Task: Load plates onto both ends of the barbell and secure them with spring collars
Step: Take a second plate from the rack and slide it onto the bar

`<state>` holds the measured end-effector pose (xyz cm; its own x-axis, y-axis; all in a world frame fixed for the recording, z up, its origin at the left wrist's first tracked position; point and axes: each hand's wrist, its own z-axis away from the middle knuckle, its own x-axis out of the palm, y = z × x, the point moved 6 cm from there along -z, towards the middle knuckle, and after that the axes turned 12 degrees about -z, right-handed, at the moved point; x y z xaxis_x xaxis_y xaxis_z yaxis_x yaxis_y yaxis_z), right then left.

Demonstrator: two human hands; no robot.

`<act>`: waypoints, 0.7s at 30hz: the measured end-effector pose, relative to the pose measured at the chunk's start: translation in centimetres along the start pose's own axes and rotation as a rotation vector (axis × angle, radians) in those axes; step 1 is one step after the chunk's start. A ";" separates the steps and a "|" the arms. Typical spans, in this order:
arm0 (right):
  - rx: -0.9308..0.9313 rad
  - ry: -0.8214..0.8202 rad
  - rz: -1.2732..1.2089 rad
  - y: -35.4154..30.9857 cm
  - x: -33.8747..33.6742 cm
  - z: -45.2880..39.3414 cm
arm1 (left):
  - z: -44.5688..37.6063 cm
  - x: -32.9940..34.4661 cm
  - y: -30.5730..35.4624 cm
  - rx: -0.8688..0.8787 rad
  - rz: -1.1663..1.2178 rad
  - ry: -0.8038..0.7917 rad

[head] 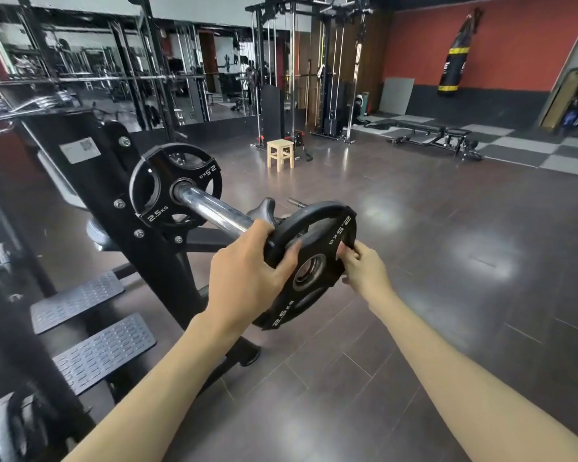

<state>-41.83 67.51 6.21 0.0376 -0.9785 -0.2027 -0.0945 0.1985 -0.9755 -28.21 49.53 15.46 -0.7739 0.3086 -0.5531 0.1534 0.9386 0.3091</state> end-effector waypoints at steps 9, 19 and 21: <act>0.208 -0.103 0.173 -2.6 2.9 -1.2 | -2.5 -0.6 -1.9 0.038 -0.311 0.056; 0.370 -0.444 -0.289 -9.8 5.8 -1.1 | -2.3 0.4 -6.7 -0.132 -0.281 -0.001; 0.348 -0.482 -0.283 -10.3 7.1 -1.7 | -2.7 0.5 -7.0 -0.128 -0.273 -0.020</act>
<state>-42.28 58.46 15.00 0.4626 -0.8771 0.1289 0.3085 0.0229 -0.9509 -31.36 42.67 15.10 -0.7635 0.0517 -0.6438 -0.1385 0.9605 0.2414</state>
